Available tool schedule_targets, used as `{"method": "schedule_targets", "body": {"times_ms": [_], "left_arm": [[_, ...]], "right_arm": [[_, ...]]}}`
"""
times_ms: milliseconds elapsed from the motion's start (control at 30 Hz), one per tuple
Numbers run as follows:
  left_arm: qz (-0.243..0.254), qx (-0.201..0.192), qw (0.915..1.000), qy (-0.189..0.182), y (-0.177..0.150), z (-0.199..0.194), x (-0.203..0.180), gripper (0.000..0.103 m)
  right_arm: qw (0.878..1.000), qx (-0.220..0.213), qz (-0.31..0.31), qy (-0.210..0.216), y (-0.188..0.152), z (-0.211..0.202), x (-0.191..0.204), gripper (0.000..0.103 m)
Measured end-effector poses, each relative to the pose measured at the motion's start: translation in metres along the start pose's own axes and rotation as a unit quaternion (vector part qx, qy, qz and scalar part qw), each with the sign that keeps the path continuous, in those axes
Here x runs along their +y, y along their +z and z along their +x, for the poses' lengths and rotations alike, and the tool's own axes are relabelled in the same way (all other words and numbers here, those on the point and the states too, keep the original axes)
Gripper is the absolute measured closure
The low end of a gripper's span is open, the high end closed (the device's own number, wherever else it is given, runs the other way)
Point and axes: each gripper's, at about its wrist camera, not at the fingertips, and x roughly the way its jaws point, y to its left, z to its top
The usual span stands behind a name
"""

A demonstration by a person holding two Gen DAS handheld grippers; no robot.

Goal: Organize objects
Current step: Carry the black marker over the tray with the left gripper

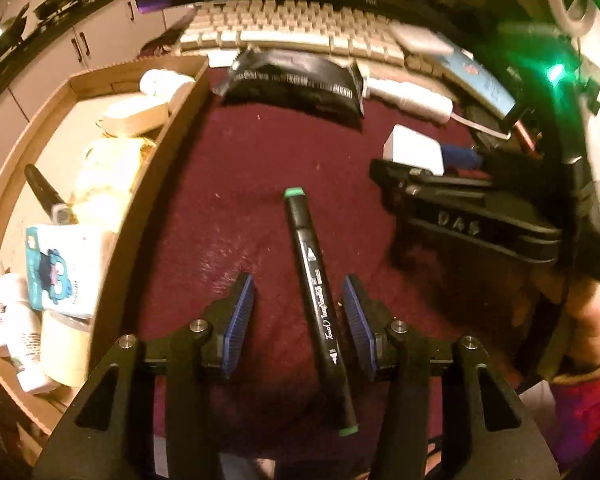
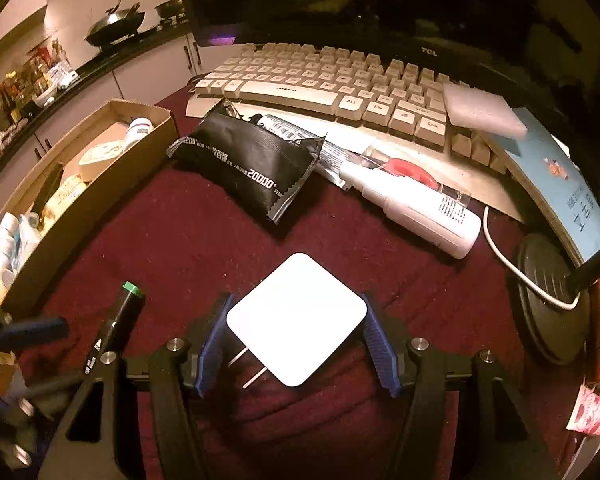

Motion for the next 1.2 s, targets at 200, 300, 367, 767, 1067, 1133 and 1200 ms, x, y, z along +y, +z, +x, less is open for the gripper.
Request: {"method": "schedule_targets", "body": {"times_ms": [200, 300, 367, 767, 1067, 1133, 1200], "left_arm": [[0.003, -0.026, 0.9991, 0.034, 0.001, 0.005, 0.005, 0.088], [-0.009, -0.036, 0.9992, 0.013, 0.003, 0.006, 0.012, 0.089], [-0.017, -0.044, 0.9989, -0.006, 0.004, 0.003, 0.017, 0.089], [-0.049, -0.115, 0.9907, -0.055, 0.014, -0.045, 0.028, 0.089], [-0.103, -0.214, 0.9714, -0.005, 0.001, -0.134, 0.094, 0.089], [-0.13, -0.226, 0.9653, 0.011, -0.006, -0.15, 0.12, 0.089], [-0.156, -0.236, 0.9586, 0.033, -0.012, -0.162, 0.143, 0.089]], "right_arm": [[1.0, -0.006, -0.01, -0.002, -0.001, -0.002, 0.002, 0.041], [1.0, -0.015, -0.007, 0.01, -0.002, -0.005, 0.002, 0.041], [1.0, -0.022, -0.008, 0.021, -0.002, -0.01, 0.003, 0.041], [0.997, -0.064, -0.025, 0.047, 0.0, -0.04, 0.019, 0.041], [0.993, -0.082, -0.039, 0.072, -0.004, -0.055, 0.044, 0.041], [0.992, -0.086, -0.043, 0.077, -0.004, -0.058, 0.051, 0.041], [0.991, -0.091, -0.047, 0.081, -0.004, -0.062, 0.056, 0.041]]}}
